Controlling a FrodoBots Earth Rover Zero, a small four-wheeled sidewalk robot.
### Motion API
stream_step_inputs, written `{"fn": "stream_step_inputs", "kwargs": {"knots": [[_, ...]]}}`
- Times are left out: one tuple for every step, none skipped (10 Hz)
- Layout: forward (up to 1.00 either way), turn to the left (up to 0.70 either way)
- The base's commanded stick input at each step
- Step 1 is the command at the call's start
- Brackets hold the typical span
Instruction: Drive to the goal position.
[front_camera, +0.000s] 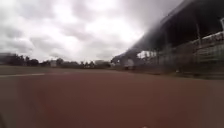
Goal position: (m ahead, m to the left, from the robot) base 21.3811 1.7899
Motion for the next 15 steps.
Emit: {"fn": "stream_step_inputs", "kwargs": {"knots": [[0.70, 0.00], [0.70, 0.00], [0.70, 0.00], [0.70, 0.00], [0.70, 0.00], [0.70, 0.00], [0.70, 0.00], [0.70, 0.00], [0.70, 0.00], [0.70, 0.00], [0.70, 0.00], [0.70, 0.00], [0.70, 0.00], [0.70, 0.00], [0.70, 0.00]]}}
